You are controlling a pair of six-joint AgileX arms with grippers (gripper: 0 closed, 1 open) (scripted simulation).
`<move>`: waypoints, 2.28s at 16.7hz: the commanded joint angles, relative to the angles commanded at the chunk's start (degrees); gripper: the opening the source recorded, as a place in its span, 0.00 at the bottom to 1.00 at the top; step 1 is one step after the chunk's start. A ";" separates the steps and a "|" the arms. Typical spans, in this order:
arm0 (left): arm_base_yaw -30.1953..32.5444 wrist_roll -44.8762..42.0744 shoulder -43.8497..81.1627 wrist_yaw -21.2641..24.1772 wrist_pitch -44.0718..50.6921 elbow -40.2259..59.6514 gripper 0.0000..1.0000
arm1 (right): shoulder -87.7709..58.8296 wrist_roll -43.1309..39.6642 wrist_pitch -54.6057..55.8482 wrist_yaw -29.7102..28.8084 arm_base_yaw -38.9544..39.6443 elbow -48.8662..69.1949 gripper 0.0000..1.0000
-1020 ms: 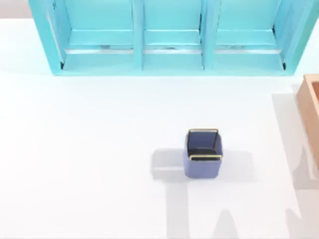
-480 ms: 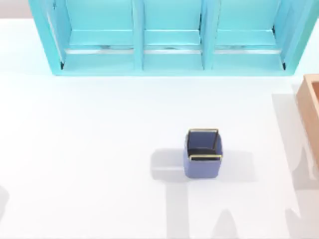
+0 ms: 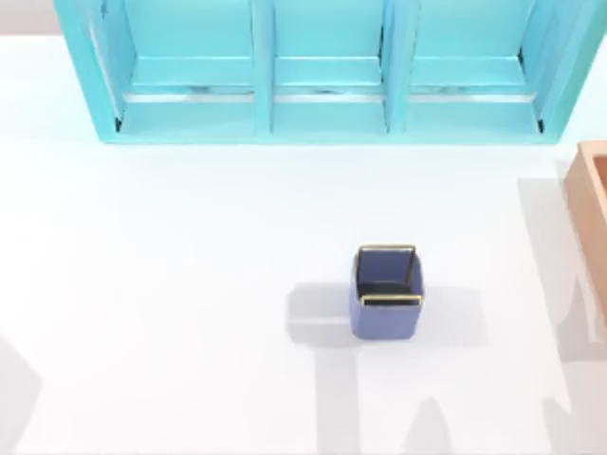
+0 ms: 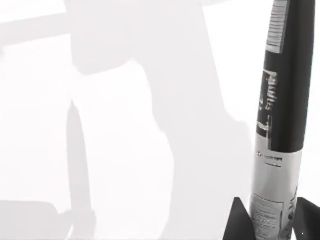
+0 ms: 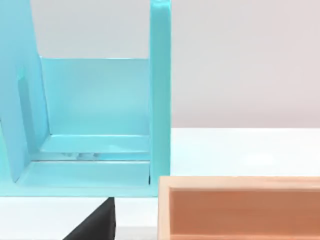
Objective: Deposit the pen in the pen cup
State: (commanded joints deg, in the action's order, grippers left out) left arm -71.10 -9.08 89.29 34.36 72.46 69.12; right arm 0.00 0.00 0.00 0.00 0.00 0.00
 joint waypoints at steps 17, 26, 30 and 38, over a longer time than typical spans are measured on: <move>61.16 19.42 15.21 -54.60 -41.49 -0.91 0.00 | 0.00 0.00 0.00 0.00 0.00 0.00 1.00; 117.17 29.21 28.32 -105.81 -71.67 6.55 0.00 | 0.00 0.00 0.00 0.00 0.00 0.00 1.00; 134.11 31.05 32.17 -123.65 -81.45 12.31 0.00 | 0.00 0.00 0.00 0.00 0.00 0.00 1.00; 143.90 31.71 34.46 -134.02 -87.28 16.50 0.00 | 0.00 0.00 0.00 0.00 0.00 0.00 1.00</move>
State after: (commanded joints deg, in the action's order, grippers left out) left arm 72.80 22.63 123.75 -99.66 -14.82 85.62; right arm 0.00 0.00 0.00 0.00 0.00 0.00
